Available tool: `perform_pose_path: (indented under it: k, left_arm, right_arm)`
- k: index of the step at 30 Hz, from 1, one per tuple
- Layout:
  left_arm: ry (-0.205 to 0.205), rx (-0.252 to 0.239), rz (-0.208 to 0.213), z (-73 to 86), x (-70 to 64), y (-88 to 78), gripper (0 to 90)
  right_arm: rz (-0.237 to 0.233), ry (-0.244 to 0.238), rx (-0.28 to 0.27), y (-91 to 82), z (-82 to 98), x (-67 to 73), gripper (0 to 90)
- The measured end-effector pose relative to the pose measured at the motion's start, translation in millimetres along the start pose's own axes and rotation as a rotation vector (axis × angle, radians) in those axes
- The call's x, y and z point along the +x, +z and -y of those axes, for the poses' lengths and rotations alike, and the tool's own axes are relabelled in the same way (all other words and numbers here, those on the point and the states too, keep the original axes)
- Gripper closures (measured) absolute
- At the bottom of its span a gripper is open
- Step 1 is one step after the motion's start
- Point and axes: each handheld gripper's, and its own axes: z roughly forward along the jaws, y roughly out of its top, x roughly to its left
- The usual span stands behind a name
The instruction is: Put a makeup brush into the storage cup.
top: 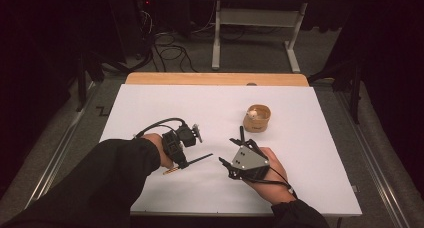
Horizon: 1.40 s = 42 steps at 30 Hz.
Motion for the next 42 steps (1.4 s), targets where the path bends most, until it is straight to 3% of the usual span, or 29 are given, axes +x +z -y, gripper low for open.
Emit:
perform_pose_path:
  k: [8, 15, 17, 22, 28, 30, 32, 42]
  left_arm:
    - [0.017, 0.014, 0.011, -1.5, -4.6, 2.0, 83.0]
    - [0.031, 0.037, 0.017, -4.9, -8.2, 6.5, 83.0]
    - [0.03, 0.034, 0.017, -5.4, -9.3, 8.0, 83.0]
    - [0.042, 0.056, 0.02, -7.2, -10.4, 10.3, 83.0]
    - [0.037, 0.073, 0.027, -9.3, -13.3, 12.1, 83.1]
    - [0.036, 0.078, 0.03, -10.2, -14.1, 11.8, 83.0]
    - [0.036, 0.082, 0.03, -11.4, -15.2, 11.4, 83.0]
    - [0.048, 0.126, 0.035, -22.6, -18.8, 10.0, 83.0]
  right_arm:
    - [-0.006, -0.08, 0.032, 5.7, 0.0, 11.3, 43.1]
    - [-0.043, -0.178, 0.063, 10.2, 0.9, 20.5, 48.9]
    - [-0.047, -0.176, 0.073, 10.2, 1.4, 22.5, 49.8]
    - [-0.069, -0.251, 0.117, 13.4, 3.0, 29.1, 54.8]
    - [-0.075, -0.325, 0.125, 16.4, 2.9, 30.8, 56.6]
    - [-0.071, -0.308, 0.128, 16.9, 2.8, 33.4, 57.7]
    - [-0.085, -0.344, 0.131, 16.5, 2.5, 32.6, 60.1]
    - [-0.095, -0.389, 0.133, 17.1, 1.2, 34.5, 65.5]
